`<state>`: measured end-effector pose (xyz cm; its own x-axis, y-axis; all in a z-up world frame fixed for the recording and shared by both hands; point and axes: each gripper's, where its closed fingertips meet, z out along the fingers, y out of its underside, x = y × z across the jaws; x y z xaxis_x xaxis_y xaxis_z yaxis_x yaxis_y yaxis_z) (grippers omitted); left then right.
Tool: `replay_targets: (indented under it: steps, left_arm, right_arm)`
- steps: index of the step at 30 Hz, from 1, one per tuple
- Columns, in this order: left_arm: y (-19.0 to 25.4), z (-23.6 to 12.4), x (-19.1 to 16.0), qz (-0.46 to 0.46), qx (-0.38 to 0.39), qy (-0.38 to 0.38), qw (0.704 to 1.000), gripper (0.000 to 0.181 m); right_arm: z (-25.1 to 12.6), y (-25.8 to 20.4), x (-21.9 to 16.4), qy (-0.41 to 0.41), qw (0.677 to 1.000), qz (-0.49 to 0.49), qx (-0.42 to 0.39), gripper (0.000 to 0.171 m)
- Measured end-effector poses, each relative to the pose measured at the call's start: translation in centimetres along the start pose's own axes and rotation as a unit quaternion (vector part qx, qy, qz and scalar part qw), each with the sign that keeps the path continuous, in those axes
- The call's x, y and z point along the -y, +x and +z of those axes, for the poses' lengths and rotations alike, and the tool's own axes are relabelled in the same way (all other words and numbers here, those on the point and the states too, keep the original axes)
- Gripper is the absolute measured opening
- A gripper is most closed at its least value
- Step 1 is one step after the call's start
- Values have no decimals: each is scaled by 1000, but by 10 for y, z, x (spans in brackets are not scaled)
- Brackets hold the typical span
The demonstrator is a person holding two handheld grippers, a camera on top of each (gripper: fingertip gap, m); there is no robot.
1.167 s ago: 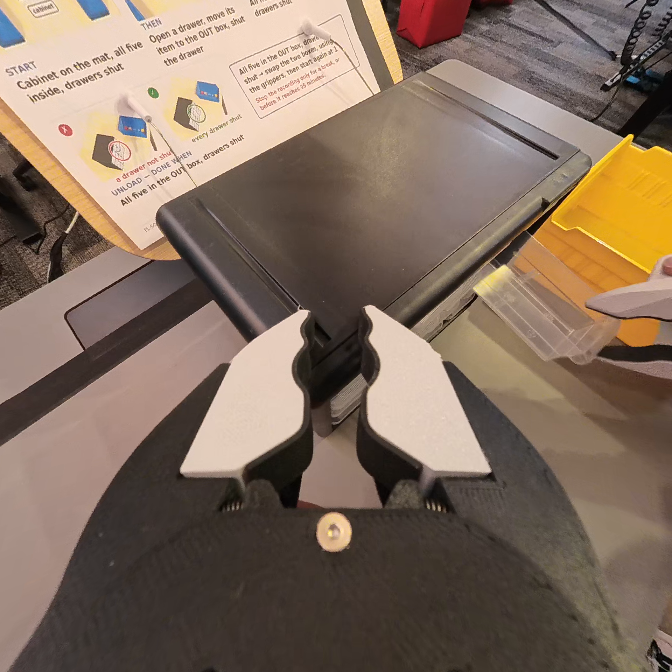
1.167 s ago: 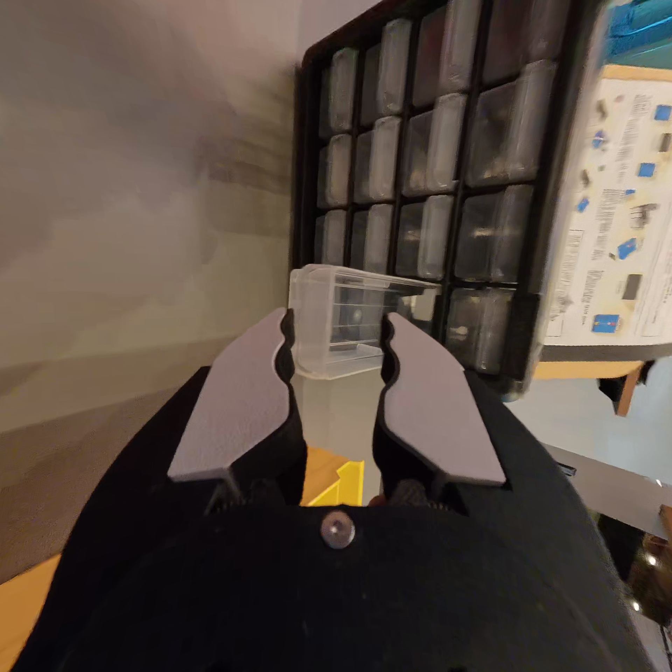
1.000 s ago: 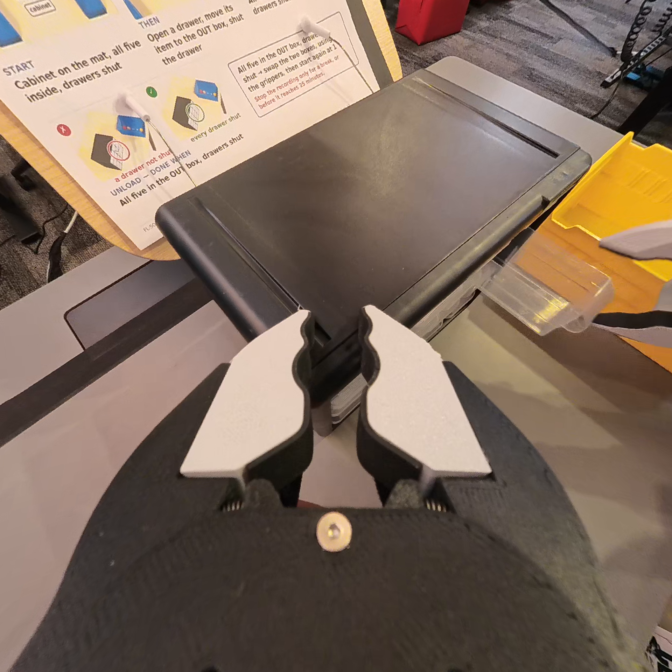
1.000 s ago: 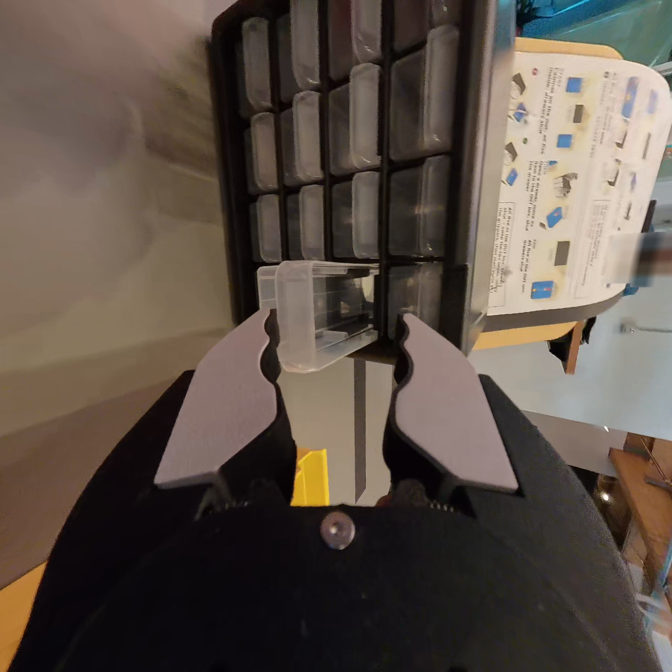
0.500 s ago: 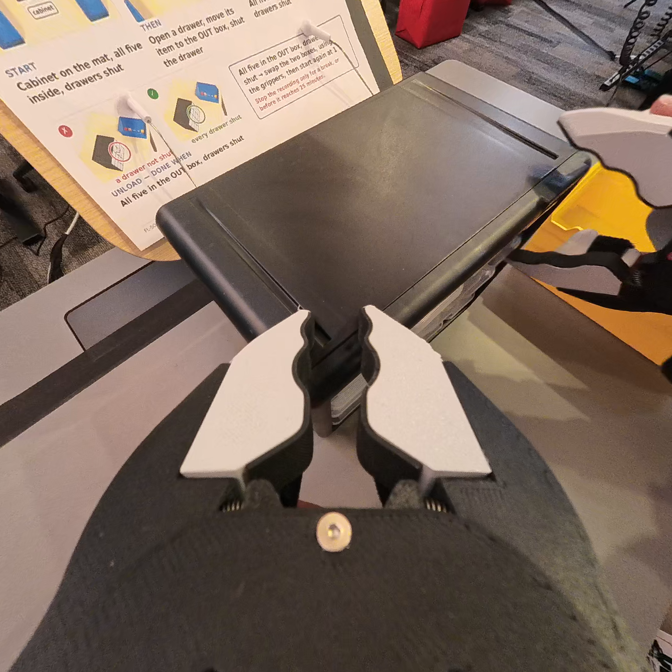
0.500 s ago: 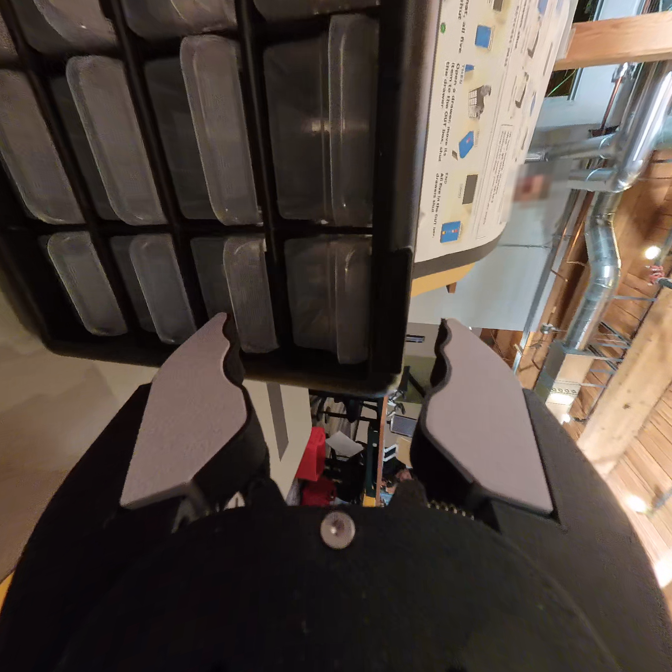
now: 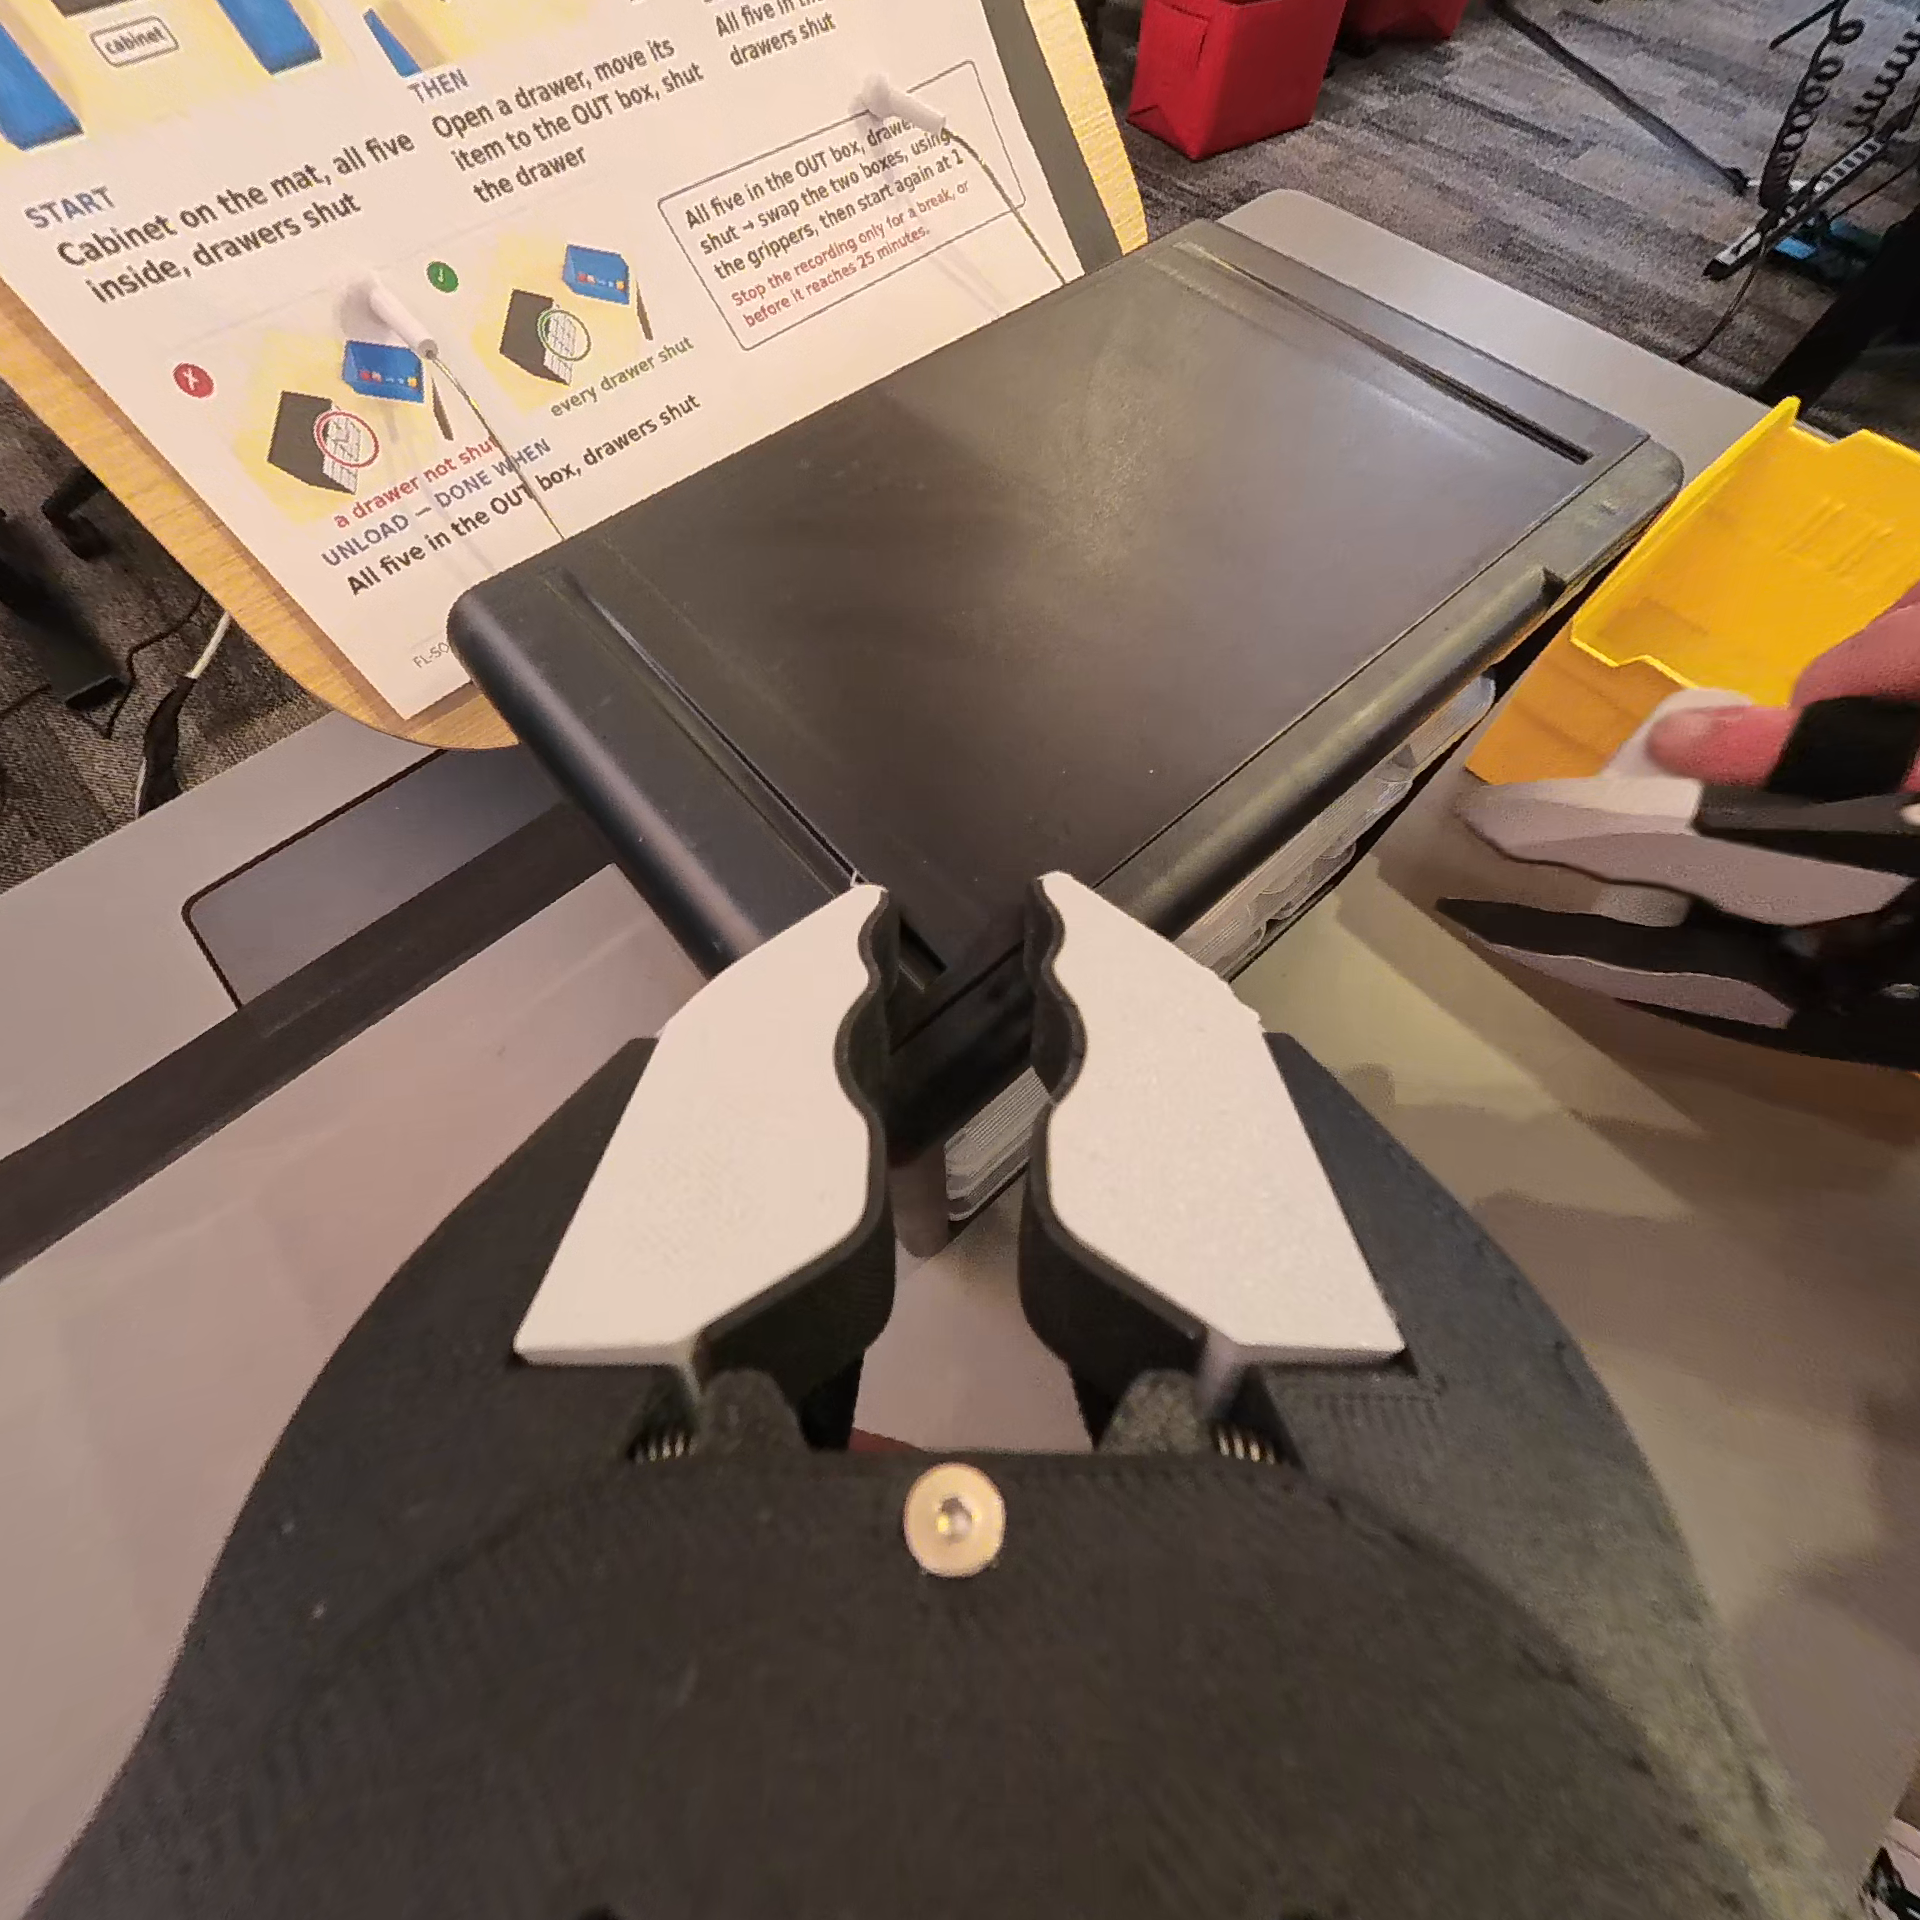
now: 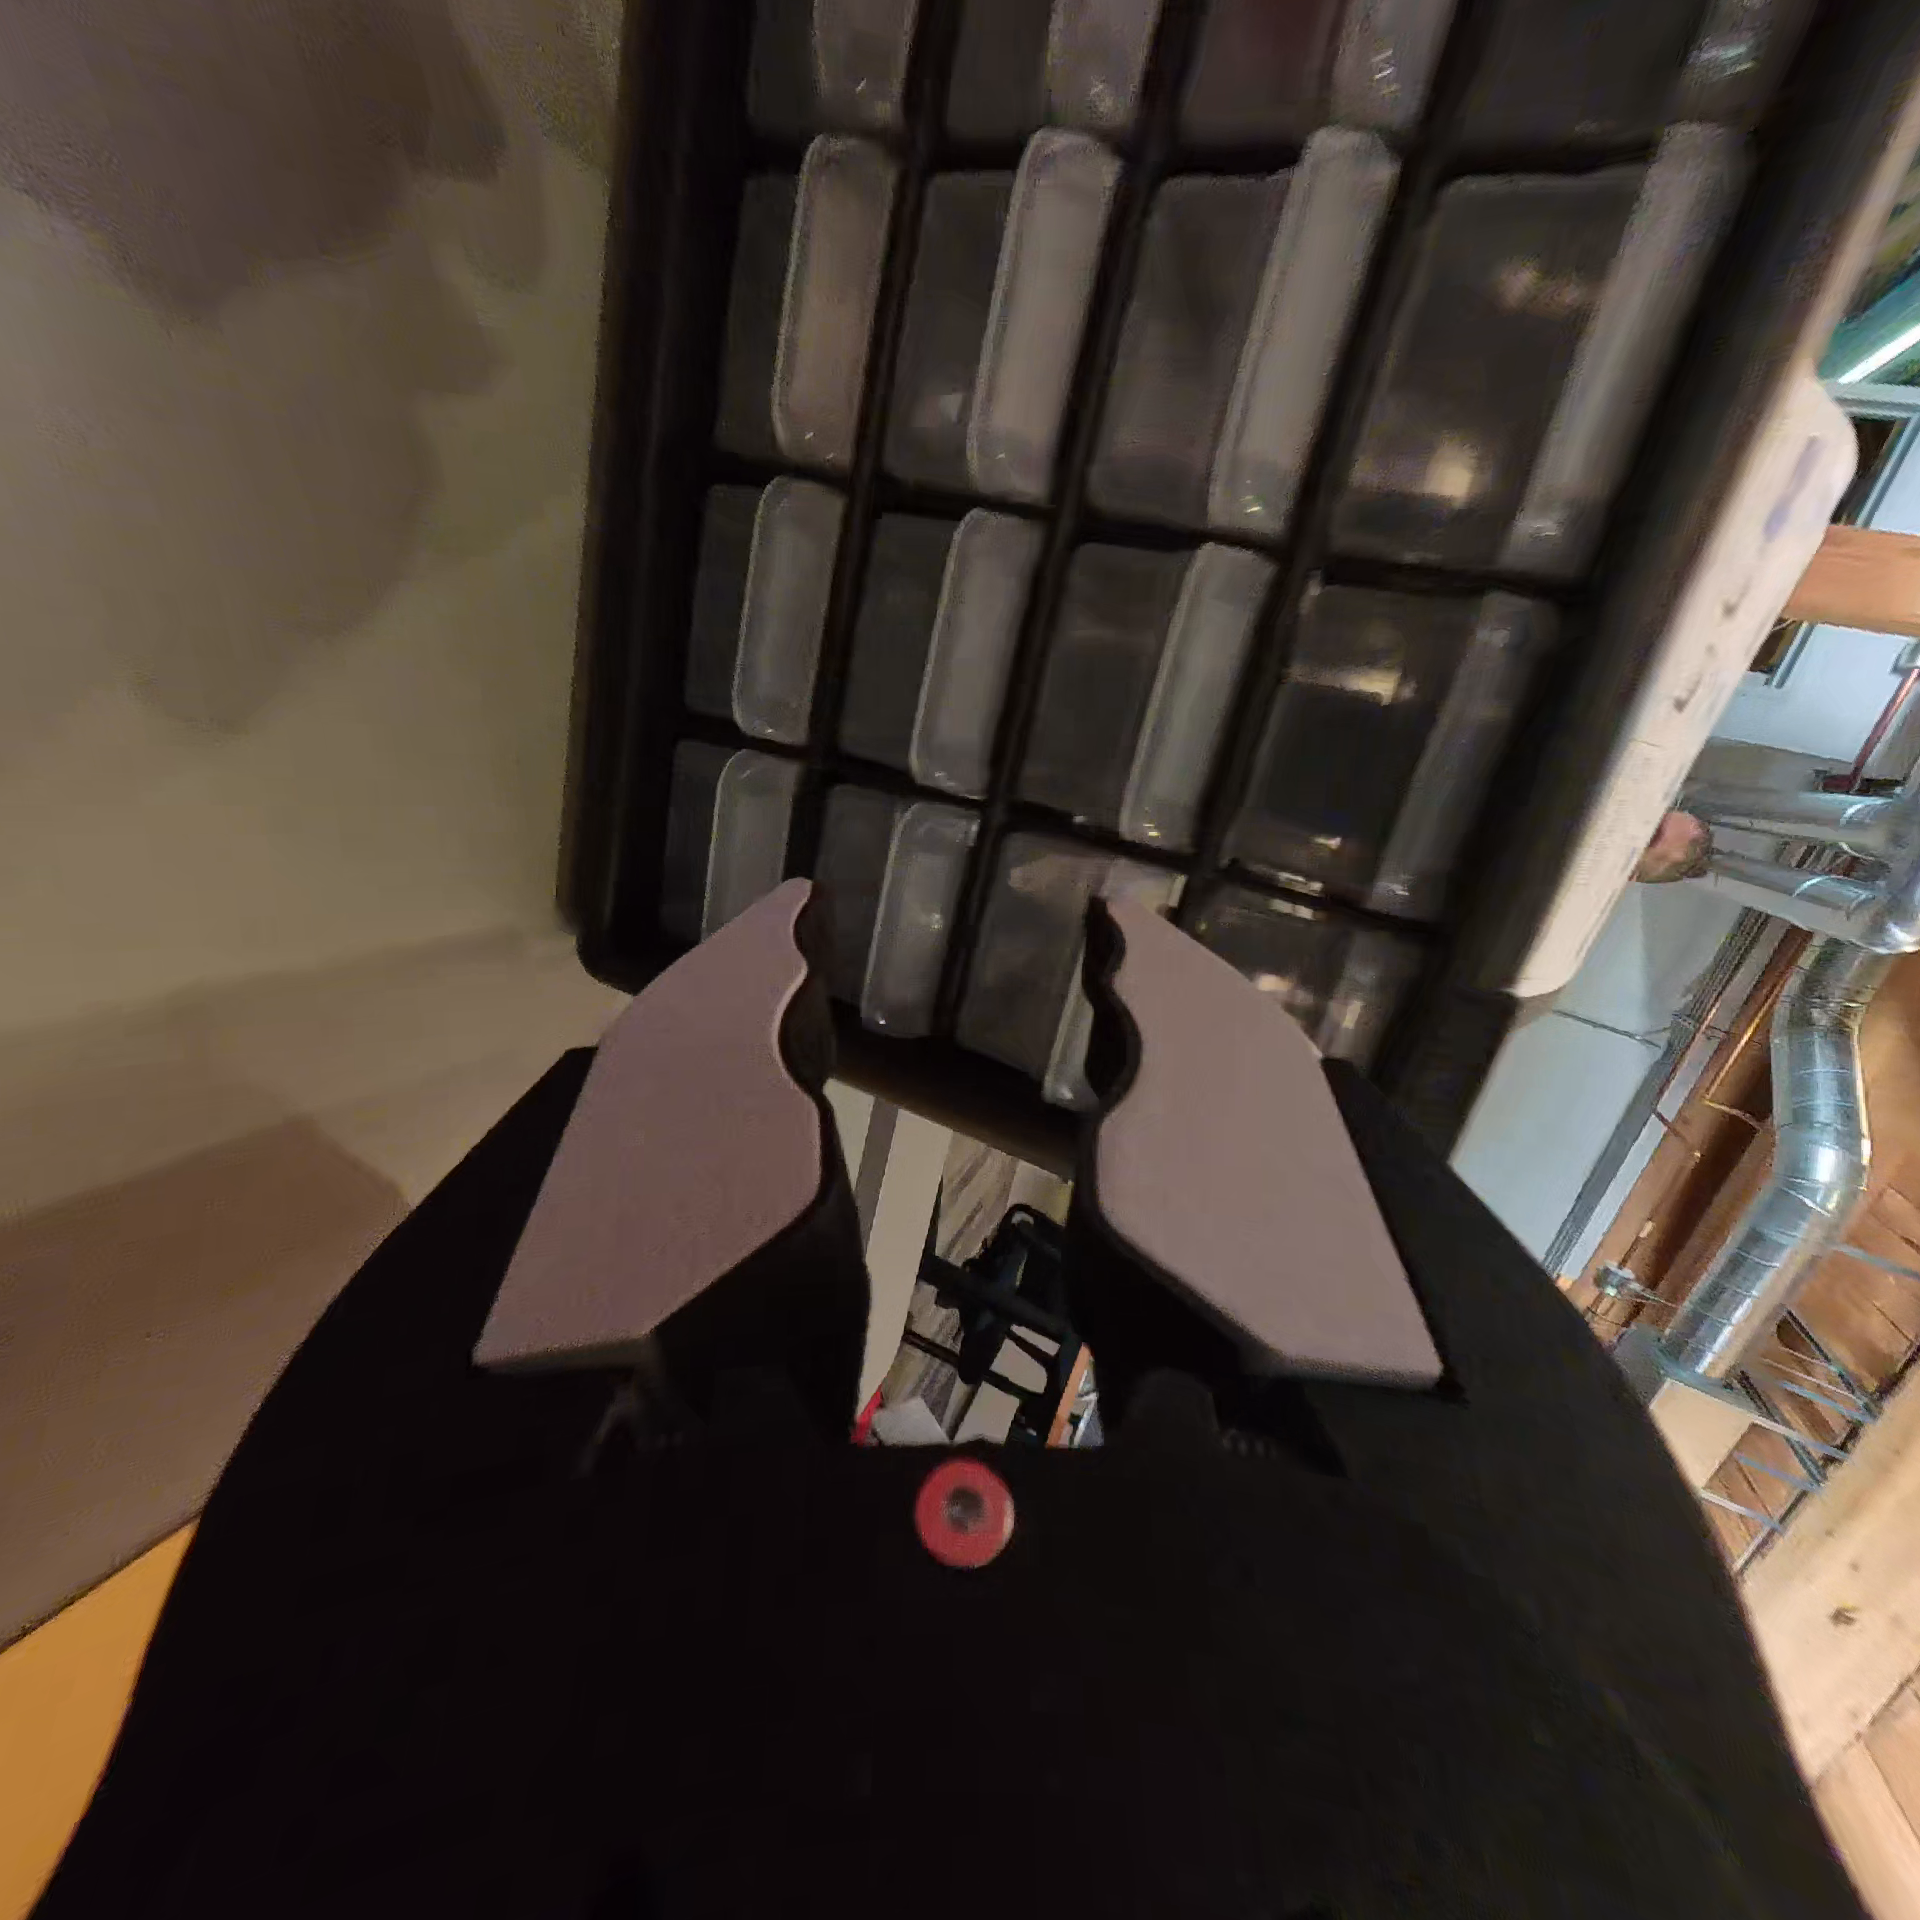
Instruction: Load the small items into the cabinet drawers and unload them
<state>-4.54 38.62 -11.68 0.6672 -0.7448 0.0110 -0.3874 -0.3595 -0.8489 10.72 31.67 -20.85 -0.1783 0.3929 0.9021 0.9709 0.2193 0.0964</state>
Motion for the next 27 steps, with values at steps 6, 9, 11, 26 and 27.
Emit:
replay_targets:
  steps: [6,9,11,26,27]
  left_arm:
    - [0,0,0,-1,0,2,1000,23]
    - [0,0,0,0,0,1,1000,24]
    - [0,0,0,0,0,3,1000,23]
    - [0,0,0,-1,-2,6,1000,23]
    - [0,0,0,-1,-2,6,1000,23]
  right_arm:
    - [17,-22,-11,-39,998,-16,45,28]
    - [24,-13,-15,-57,998,-12,18,27]
    - [29,-10,-16,-63,998,-20,4,31]
    - [34,-13,-14,-43,996,-72,-28,10]
    - [32,-14,-13,-42,996,-72,-30,10]
